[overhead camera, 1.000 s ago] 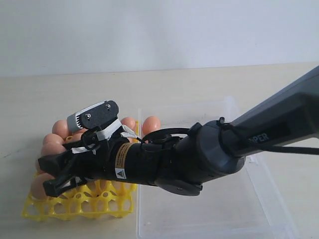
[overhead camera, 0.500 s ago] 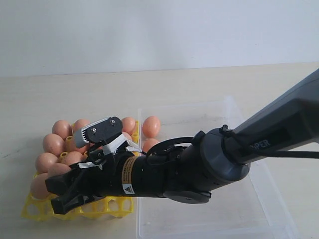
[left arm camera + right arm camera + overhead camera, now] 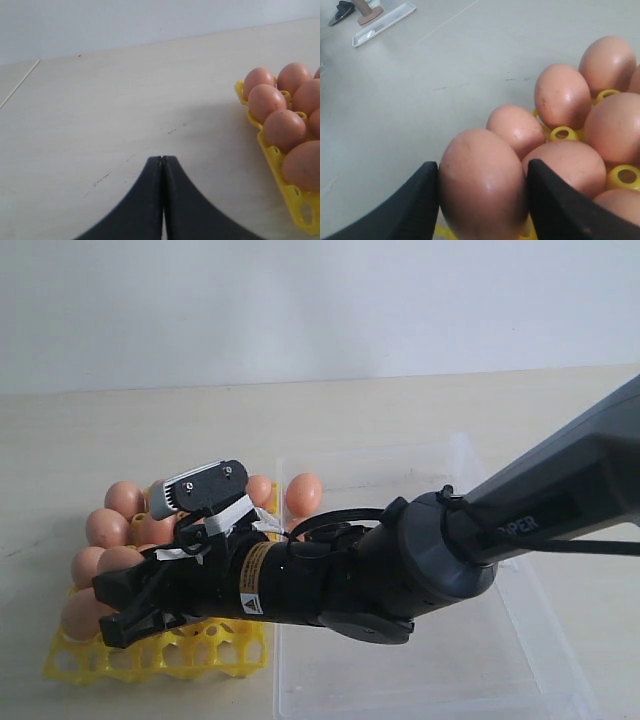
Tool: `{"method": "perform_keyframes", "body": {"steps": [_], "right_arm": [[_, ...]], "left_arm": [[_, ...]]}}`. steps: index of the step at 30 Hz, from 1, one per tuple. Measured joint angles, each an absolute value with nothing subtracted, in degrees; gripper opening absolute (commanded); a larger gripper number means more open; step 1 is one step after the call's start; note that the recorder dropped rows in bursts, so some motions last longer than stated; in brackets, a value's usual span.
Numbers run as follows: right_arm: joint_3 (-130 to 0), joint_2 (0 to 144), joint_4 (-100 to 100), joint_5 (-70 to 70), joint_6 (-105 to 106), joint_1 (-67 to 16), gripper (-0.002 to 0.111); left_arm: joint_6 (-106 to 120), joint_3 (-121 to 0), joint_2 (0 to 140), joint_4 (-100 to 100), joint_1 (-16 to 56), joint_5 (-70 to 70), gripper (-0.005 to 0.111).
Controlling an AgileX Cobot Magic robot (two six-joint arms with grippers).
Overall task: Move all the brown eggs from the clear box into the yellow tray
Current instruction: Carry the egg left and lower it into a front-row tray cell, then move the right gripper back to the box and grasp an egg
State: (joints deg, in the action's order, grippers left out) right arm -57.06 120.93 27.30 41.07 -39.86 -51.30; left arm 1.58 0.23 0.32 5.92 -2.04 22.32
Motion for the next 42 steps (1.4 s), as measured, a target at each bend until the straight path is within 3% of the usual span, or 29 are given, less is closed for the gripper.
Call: {"method": "perform_keyframes", "body": {"steps": [5, 7, 17, 25, 30, 42], "right_arm": [[-57.1, 120.9, 28.9, 41.1, -41.1, -51.3, 0.061], [-57.1, 120.9, 29.0, 41.1, -41.3, -51.3, 0.064], [-57.1, 118.3, 30.6, 35.9, -40.8, -51.3, 0.061], [-57.3, 102.1, 27.0, 0.3, -33.3, -49.3, 0.060], [-57.3, 100.1, 22.3, -14.6, -32.0, -44.6, 0.060], [-65.0, 110.7, 18.2, -14.4, -30.7, -37.9, 0.060]], "left_arm": [[1.6, 0.2, 0.3, 5.9, -2.0, 22.3, 0.000], [1.6, 0.2, 0.3, 5.9, -2.0, 22.3, 0.000], [1.6, 0.2, 0.3, 5.9, -2.0, 22.3, 0.000], [1.6, 0.2, 0.3, 5.9, -2.0, 22.3, 0.000], [1.6, 0.2, 0.3, 5.9, -2.0, 22.3, 0.000], [1.6, 0.2, 0.3, 5.9, -2.0, 22.3, 0.000]]}}
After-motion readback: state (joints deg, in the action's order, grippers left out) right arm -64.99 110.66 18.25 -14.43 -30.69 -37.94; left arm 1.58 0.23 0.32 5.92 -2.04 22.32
